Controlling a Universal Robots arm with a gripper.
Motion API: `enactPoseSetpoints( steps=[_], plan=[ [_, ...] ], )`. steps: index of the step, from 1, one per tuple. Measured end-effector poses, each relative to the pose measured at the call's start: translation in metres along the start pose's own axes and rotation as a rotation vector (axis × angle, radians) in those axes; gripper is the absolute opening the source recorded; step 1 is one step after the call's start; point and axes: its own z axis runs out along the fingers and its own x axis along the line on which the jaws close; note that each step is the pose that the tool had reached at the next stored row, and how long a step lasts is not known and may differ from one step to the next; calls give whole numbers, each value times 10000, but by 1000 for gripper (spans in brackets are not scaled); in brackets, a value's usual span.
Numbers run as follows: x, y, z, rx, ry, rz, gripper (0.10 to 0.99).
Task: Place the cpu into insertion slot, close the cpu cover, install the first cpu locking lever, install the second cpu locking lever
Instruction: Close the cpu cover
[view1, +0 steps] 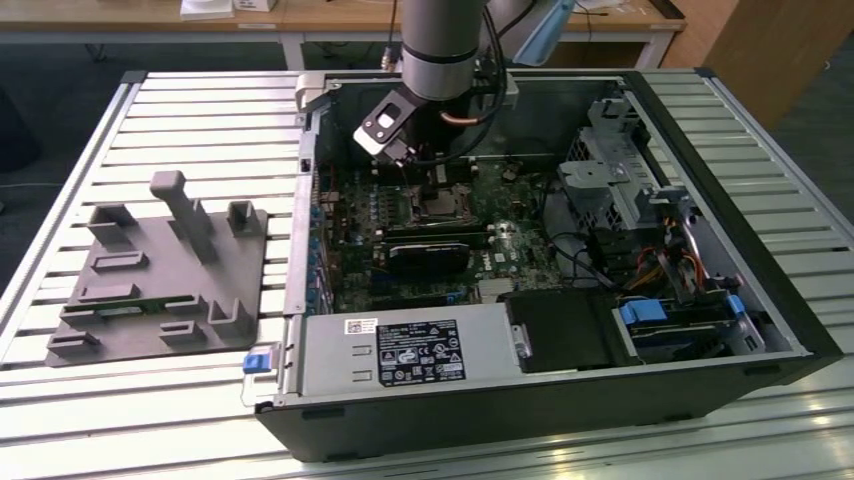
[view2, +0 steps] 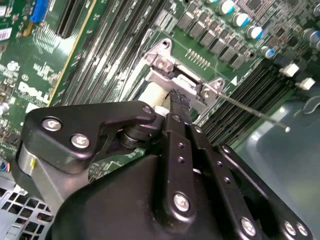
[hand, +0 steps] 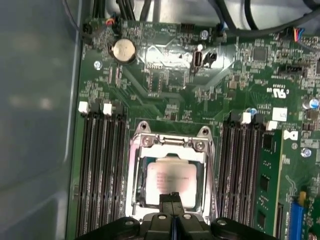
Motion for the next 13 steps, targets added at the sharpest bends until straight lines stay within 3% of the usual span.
enactPoseSetpoints(
  steps=[13],
  plan=[
    [0, -29, 87, 0, 4, -1, 106]
  ],
)
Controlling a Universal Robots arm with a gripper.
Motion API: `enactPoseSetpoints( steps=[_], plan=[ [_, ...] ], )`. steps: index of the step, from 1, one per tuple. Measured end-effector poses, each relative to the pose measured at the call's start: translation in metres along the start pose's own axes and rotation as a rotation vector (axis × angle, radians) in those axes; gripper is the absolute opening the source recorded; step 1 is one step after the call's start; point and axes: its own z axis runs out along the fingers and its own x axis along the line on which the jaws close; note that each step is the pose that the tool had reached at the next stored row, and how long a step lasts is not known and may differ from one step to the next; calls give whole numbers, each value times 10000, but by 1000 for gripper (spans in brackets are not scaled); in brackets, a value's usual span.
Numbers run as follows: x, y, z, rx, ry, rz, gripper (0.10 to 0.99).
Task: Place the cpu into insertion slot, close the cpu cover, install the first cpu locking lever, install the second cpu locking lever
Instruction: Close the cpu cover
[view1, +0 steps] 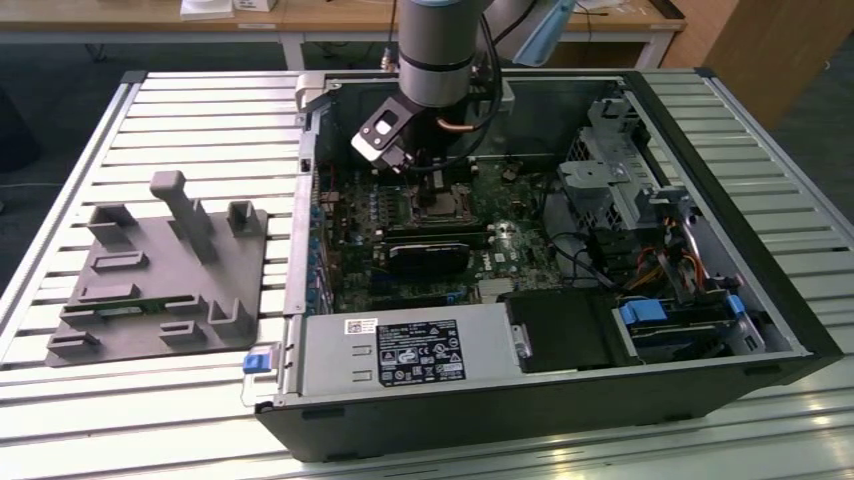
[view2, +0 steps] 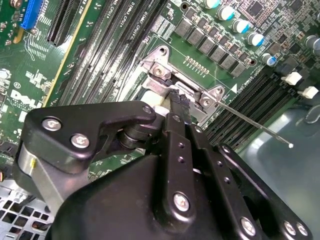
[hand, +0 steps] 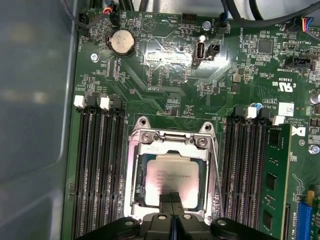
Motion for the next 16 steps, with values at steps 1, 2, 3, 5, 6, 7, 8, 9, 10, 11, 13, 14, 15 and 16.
enactPoseSetpoints(
  steps=[1, 2, 3, 5, 6, 7, 8, 9, 10, 11, 13, 14, 15, 16],
  plan=[
    [0, 0, 5, -1, 1, 0, 106],
    [0, 0, 9, -1, 1, 1, 106],
    [0, 0, 12, 0, 0, 1, 106],
    [-1, 2, 17, 1, 0, 1, 106],
    [-1, 2, 18, 1, 4, 1, 106],
    [0, 4, 19, 1, 11, 1, 106],
    [-1, 7, 19, 0, 18, 0, 106],
    [-1, 12, 20, -1, 24, 0, 106],
    [-2, 18, 21, -2, 32, 0, 106],
    [-2, 26, 22, -3, 41, 1, 106],
    [-3, 46, 23, -3, 53, 1, 106],
    [-4, 61, 23, -3, 56, 1, 106],
    [-5, 72, 23, -3, 62, 1, 106],
    [-5, 72, 17, -4, 63, 1, 106]
  ],
)
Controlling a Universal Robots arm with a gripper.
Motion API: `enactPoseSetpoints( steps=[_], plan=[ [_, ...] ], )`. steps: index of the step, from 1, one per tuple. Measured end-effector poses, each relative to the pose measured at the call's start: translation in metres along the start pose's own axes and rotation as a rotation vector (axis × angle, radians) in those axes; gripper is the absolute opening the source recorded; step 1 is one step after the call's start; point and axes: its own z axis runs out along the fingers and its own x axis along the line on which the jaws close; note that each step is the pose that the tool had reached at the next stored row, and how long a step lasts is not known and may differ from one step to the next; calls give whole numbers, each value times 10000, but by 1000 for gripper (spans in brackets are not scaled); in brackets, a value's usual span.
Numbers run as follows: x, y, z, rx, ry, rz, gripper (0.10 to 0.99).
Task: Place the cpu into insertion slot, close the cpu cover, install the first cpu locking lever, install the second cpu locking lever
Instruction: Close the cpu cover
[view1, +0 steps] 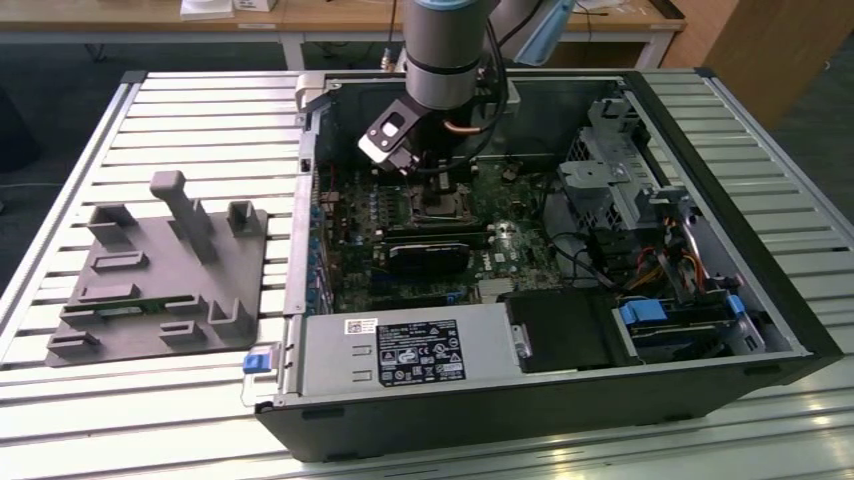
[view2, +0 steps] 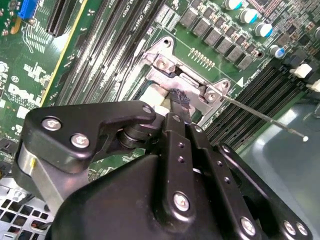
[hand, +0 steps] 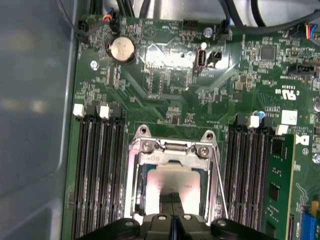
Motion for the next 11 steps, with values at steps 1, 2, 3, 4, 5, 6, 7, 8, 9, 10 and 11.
enactPoseSetpoints(
  steps=[1, 2, 3, 4, 5, 6, 7, 8, 9, 10, 11],
  plan=[
    [0, 0, -14, 1, 0, 1, 106],
    [1, 0, -32, 0, 1, 1, 106],
    [1, 0, -50, 1, 0, 1, 106],
    [2, -3, -56, 1, 0, 1, 106],
    [3, -17, -54, -2, 4, 0, 106],
    [4, -38, -56, -1, 2, 0, 106],
    [5, -62, -56, 0, 1, 0, 106],
    [7, -86, -56, 0, 1, 0, 106],
    [8, -99, -54, -2, 3, 0, 106],
    [8, -103, -52, -1, 2, 1, 106],
    [8, -105, -48, -1, 3, 0, 106]
  ],
)
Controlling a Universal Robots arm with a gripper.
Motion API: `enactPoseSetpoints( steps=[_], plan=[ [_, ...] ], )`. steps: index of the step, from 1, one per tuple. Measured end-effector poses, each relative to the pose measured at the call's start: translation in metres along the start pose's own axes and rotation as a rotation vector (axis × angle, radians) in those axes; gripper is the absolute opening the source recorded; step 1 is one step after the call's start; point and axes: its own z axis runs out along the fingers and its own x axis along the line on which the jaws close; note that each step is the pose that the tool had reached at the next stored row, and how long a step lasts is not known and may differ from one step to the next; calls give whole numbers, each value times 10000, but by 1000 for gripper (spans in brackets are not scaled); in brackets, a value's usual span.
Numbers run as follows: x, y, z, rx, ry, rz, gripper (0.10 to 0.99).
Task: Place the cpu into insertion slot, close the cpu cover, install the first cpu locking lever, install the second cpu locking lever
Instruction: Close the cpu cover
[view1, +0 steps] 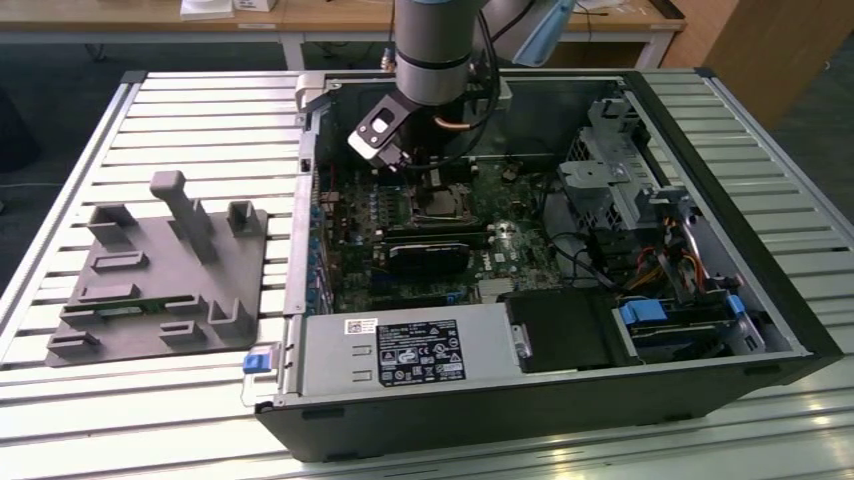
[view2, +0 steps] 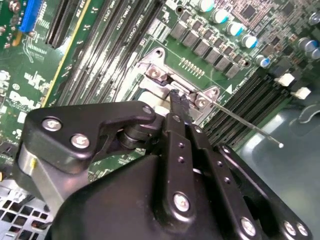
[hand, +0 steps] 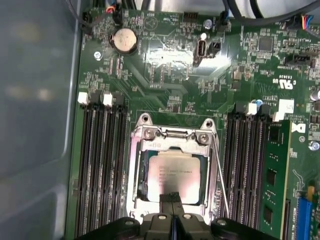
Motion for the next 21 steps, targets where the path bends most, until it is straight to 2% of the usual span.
enactPoseSetpoints(
  steps=[7, 12, 16, 18, 21],
  plan=[
    [-3, -2, 64, 4, -5, 0, 106],
    [-5, 28, 86, 5, -5, 1, 106],
    [0, 36, 67, -18, 29, 0, 106],
    [-3, 33, 32, 0, 6, 0, 106],
    [-4, 60, 32, 1, 5, 0, 106]
  ],
)
